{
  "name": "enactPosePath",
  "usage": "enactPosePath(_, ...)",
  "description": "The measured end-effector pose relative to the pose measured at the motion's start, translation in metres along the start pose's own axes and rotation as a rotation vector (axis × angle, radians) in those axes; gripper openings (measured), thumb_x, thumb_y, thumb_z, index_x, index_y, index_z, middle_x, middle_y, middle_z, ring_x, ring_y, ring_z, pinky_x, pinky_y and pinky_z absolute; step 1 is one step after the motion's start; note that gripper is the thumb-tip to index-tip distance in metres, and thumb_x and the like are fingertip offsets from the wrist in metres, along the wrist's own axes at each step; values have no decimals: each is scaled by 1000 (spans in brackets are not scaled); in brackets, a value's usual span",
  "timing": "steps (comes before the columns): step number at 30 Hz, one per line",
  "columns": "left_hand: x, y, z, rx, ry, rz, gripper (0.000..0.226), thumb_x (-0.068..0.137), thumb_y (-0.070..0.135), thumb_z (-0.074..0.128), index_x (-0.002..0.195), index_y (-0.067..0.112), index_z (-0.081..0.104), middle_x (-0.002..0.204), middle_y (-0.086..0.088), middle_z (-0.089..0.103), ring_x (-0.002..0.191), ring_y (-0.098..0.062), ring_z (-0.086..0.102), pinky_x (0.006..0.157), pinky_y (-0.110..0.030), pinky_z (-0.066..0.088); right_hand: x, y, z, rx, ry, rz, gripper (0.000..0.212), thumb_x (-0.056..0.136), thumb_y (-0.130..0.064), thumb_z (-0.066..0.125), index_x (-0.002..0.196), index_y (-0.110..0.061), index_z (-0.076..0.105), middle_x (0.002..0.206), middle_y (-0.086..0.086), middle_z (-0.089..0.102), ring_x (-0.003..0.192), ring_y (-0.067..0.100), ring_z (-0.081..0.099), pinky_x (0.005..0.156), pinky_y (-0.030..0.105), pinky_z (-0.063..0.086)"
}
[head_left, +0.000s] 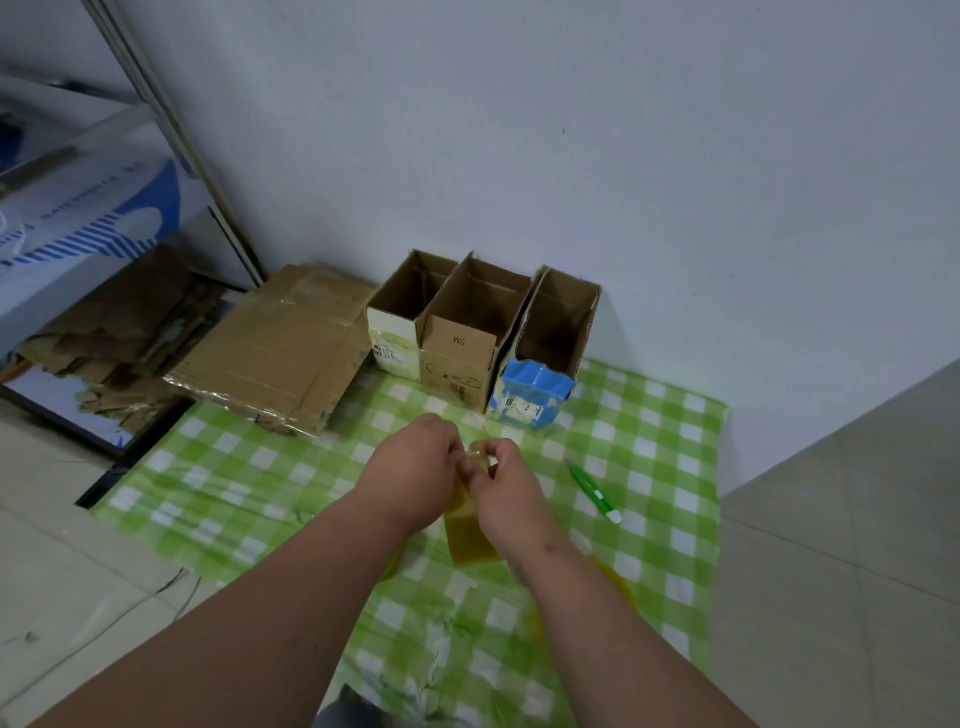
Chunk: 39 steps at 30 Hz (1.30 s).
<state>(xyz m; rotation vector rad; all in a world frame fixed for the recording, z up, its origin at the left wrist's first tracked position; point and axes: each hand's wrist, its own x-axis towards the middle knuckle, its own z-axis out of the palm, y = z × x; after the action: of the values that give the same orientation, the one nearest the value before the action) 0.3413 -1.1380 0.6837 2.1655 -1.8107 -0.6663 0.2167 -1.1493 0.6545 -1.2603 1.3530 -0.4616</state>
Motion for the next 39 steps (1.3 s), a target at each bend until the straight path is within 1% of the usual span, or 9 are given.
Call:
enactPosePath(4,3,-9,-5,-53,-77,12,17,97,12,51,81,18,55,94,3,50,83,-16,54,73,-29,44,1,1,-9,126,-142,39,57,90,-23,66,131,-43,33,107,-1,57,91,15,62,68,26,49)
enactPosePath(8,13,-19,-8,-111,-129,4,20,97,10,50,79,18,54,94,2,49,81,-14,51,71,-25,39,6,3,-3,101,-163,-13,69,86,-12,64,134,-52,34,77,1,51,65,14,50,57,27,42)
enactPosePath(13,20,-29,-8,-104,-231,112,18,95,5,50,79,14,55,98,0,47,82,-15,53,71,-22,39,15,4,9,-110,-24,-44,59,91,-8,53,132,-50,46,65,-9,44,56,5,44,50,15,38)
enactPosePath(17,24,-36,-7,-151,-245,159,18,95,10,55,78,16,57,104,2,48,92,-17,57,82,-27,45,20,6,18,-250,65,-47,37,95,-13,52,120,-39,60,97,-7,62,81,9,56,57,8,37)
enactPosePath(22,36,-59,-4,-409,-267,-136,21,88,17,69,68,17,62,79,1,60,72,-12,57,66,-27,46,18,20,28,-121,126,29,18,93,-20,60,97,-37,61,76,-11,55,60,1,49,50,11,34)
enactPosePath(25,34,-72,4,-565,-330,-338,16,83,14,77,70,14,68,77,-2,66,76,-15,60,69,-27,48,14,24,39,-333,127,9,18,90,-22,59,105,-32,61,86,-5,61,73,11,58,64,22,41)
enactPosePath(29,30,-84,18,-410,-379,-314,5,83,21,77,81,17,77,77,-1,71,68,-10,59,61,-22,44,11,34,53,-732,197,-89,32,90,-27,58,122,-26,60,122,2,61,115,22,54,98,29,40)
enactPosePath(35,32,-106,22,-46,-373,-225,28,93,31,59,87,10,77,87,-8,72,88,-23,67,72,-30,51,7,57,79,-879,18,-39,36,91,-18,49,126,-27,48,126,5,55,104,28,60,76,34,49)
enactPosePath(39,43,-128,18,-113,-202,-266,30,96,30,55,88,9,74,91,-11,72,88,-27,66,70,-32,49,13,60,83,-851,-97,39,51,87,-30,53,136,-31,41,129,5,57,110,28,60,85,37,52)
